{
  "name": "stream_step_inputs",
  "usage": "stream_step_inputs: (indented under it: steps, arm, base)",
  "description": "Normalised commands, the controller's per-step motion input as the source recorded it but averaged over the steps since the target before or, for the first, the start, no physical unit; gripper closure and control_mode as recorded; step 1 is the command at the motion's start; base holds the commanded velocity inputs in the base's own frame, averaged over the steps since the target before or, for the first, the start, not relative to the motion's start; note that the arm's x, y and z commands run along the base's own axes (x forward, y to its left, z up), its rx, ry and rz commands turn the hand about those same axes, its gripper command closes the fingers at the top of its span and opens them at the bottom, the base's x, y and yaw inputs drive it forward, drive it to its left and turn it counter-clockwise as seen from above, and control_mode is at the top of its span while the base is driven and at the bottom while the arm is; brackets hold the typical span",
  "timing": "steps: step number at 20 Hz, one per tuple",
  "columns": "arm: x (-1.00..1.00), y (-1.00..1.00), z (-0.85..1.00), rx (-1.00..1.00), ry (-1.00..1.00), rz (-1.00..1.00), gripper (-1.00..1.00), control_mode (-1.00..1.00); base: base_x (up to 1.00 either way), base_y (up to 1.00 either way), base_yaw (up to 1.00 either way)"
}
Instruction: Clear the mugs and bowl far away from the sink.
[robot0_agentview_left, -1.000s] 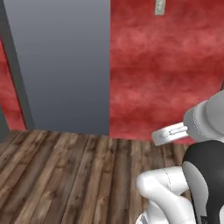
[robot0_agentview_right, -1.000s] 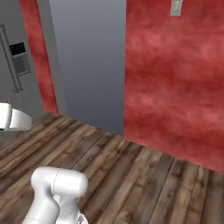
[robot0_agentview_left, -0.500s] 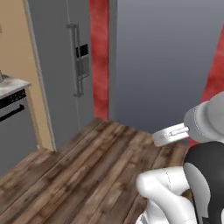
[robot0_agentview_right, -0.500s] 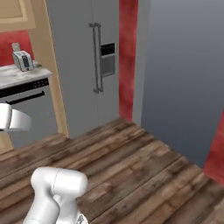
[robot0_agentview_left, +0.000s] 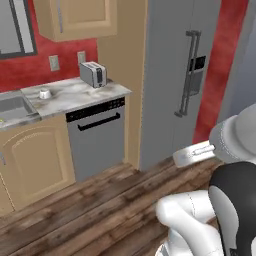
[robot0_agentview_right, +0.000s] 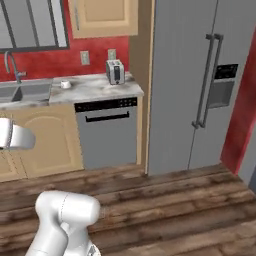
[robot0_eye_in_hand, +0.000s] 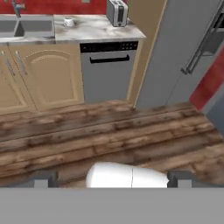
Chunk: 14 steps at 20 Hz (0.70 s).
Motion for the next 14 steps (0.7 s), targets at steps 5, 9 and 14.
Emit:
stream_step_inputs:
  steps: [5,9,14]
  arm:
    - [0.00,0.00,0.00,0.00,0.00,0.00,-1.00,1.00]
    - [0.00,0.00,0.00,0.00,0.00,0.00,-1.00,1.00]
    - [0.00,0.00,0.00,0.00,0.00,0.00,-1.00,1.00]
  base:
    - [0.87,0.62,0.31]
    - [0.96,0.68,0.02]
    - [0.77,0.02,0.00]
